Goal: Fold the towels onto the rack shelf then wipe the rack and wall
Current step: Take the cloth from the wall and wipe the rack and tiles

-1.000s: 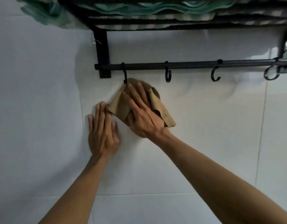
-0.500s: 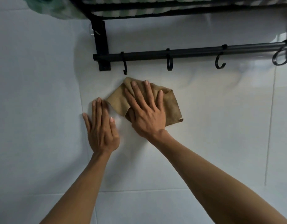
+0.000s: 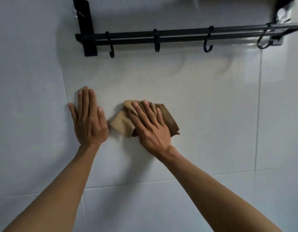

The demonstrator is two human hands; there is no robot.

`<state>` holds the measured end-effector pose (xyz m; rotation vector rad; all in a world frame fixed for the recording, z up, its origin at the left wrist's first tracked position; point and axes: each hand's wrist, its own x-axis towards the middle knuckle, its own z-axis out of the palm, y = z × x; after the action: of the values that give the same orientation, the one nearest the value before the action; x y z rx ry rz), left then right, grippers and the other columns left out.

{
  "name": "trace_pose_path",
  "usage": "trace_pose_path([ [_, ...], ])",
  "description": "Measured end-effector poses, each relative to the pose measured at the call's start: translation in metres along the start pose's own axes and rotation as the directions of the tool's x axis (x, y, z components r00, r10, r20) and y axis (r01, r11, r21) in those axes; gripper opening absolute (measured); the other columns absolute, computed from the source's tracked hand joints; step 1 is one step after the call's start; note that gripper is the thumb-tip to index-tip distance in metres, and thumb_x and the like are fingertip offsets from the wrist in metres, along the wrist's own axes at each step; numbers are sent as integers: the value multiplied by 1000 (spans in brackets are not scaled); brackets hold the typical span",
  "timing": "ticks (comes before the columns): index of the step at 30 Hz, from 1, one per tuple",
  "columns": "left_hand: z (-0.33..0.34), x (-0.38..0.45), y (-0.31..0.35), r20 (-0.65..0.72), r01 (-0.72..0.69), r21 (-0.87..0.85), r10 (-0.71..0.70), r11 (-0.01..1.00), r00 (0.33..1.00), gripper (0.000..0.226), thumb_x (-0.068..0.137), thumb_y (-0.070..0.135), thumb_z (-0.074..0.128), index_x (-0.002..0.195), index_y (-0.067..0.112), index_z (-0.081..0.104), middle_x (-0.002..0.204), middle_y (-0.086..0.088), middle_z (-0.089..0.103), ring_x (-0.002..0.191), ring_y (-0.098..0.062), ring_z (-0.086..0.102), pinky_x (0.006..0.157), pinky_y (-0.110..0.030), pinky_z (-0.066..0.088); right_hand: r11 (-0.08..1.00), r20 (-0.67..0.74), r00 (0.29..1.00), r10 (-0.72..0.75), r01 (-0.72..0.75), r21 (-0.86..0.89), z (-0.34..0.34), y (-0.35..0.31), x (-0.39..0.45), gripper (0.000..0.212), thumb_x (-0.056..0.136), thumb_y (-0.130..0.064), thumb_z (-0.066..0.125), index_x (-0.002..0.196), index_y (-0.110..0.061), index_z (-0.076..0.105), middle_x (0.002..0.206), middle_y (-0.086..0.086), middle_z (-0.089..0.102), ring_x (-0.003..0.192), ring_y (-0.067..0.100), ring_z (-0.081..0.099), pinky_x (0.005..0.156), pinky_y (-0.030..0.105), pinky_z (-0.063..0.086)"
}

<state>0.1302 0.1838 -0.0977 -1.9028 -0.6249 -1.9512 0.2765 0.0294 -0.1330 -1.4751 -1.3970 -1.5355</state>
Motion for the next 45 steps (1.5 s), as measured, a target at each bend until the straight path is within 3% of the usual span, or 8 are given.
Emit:
trace_pose_path([
  [5, -1, -18, 3, 43, 31, 5, -31, 1000, 999, 58, 106, 28, 29, 158, 7, 19, 167, -11, 17, 156, -21, 10, 125, -54, 2, 994, -86, 991, 99, -103, -38, -20, 52, -18, 48, 96, -2, 53, 143, -9, 56, 156, 15, 42, 148, 40, 31, 117, 57, 28],
  [11, 0, -41, 8, 40, 44, -9, -43, 999, 998, 60, 105, 33, 27, 158, 7, 21, 167, -13, 17, 156, -23, 10, 124, -51, -1, 969, -108, 970, 216, -227, -102, -56, 129, -43, 49, 100, -3, 45, 148, -7, 47, 161, 16, 34, 150, 41, 23, 120, 57, 21],
  [18, 0, -62, 8, 21, 36, -3, -36, 999, 999, 59, 105, 30, 30, 158, 7, 23, 166, -13, 18, 156, -24, 10, 124, -50, -2, 845, -136, 853, 505, -520, -124, -84, 198, -82, 59, 98, -3, 45, 155, -12, 35, 164, 17, 25, 151, 43, 17, 121, 58, 19],
  [28, -2, -90, -1, -10, -2, -39, 2, 999, 1000, 55, 105, 25, 31, 156, 6, 30, 164, -14, 24, 154, -25, 17, 124, -55, 9, 630, -144, 618, 773, -775, 50, -62, 152, -161, 69, 86, -4, 33, 155, -5, 32, 165, 20, 17, 151, 48, 5, 122, 59, 8],
  [31, -1, -89, -3, -25, -17, -49, 16, 999, 1000, 54, 105, 23, 33, 156, 6, 31, 164, -14, 26, 154, -24, 18, 124, -54, 11, 596, -157, 578, 801, -794, 117, -46, 116, -153, 68, 88, -19, 30, 155, -4, 32, 165, 21, 16, 151, 50, 3, 122, 58, 3],
  [35, 0, -88, -6, -35, -21, -65, 19, 998, 999, 53, 105, 22, 33, 155, 5, 34, 163, -14, 28, 153, -25, 21, 124, -53, 11, 635, -188, 609, 771, -760, 141, -17, 60, -133, 66, 87, -13, 41, 153, -2, 37, 162, 26, 21, 149, 53, 9, 119, 62, 9],
  [39, 0, -89, -6, -48, -21, -92, 17, 996, 999, 51, 104, 18, 35, 154, 4, 36, 162, -14, 30, 152, -26, 24, 124, -52, 12, 687, -166, 667, 727, -708, 164, 5, 0, -109, 85, 71, 4, 51, 154, -6, 35, 164, 22, 19, 151, 47, 7, 121, 55, 5],
  [45, -4, -89, -9, -34, -39, -141, 34, 989, 999, 50, 104, 14, 35, 152, 2, 39, 161, -15, 32, 152, -28, 26, 125, -50, 12, 763, -122, 756, 643, -619, 187, 35, -81, -87, 79, 84, 3, 56, 156, -15, 31, 167, 9, 14, 155, 36, 0, 122, 51, 3],
])
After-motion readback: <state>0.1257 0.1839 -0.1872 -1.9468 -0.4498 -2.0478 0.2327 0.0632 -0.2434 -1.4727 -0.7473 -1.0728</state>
